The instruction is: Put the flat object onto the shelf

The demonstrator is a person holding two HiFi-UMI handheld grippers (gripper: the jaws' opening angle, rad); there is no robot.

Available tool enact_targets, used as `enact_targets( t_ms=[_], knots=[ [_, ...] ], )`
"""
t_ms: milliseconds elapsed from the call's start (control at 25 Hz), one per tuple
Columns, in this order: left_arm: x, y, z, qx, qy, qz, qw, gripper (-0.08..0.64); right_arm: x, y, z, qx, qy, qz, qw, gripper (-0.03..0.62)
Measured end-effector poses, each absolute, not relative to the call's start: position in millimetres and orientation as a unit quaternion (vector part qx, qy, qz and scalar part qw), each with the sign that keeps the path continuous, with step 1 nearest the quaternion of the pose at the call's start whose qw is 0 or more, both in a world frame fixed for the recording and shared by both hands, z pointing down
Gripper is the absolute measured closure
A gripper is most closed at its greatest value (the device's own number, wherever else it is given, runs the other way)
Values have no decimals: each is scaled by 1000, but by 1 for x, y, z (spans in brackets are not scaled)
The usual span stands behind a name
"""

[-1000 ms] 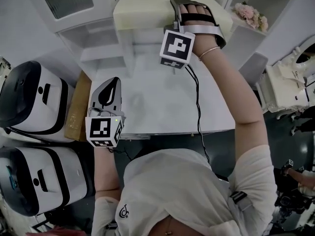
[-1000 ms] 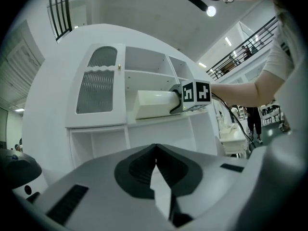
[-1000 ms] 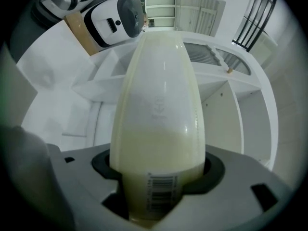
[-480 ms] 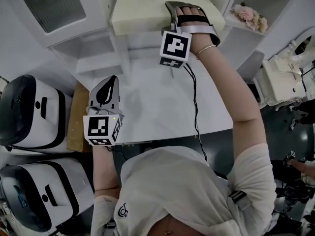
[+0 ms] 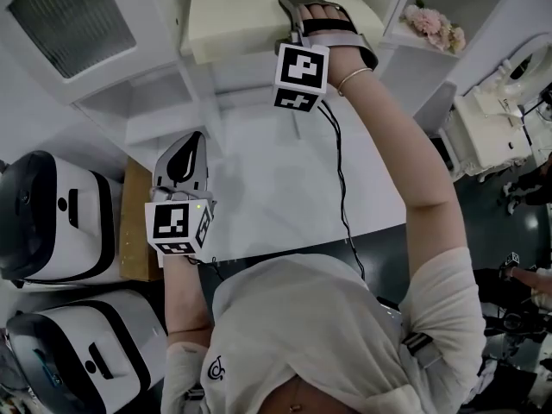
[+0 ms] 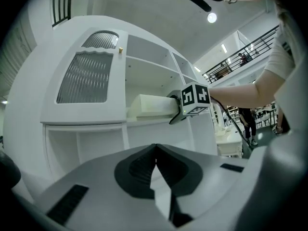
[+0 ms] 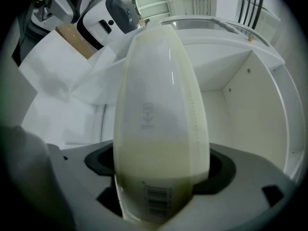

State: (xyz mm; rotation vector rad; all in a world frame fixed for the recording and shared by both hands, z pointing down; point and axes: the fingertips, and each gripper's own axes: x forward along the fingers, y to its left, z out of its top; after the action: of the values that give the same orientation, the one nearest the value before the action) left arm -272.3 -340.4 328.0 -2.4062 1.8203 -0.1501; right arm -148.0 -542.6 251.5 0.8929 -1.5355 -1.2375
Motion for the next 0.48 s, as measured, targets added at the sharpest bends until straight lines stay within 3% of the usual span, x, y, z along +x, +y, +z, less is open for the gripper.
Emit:
enact_targets(
  t_ms=[480],
  knots=[
    [-277,-355,342,-797,600,-49,43,546,-157,-572,253,382,-601,-516,475,117]
  ],
)
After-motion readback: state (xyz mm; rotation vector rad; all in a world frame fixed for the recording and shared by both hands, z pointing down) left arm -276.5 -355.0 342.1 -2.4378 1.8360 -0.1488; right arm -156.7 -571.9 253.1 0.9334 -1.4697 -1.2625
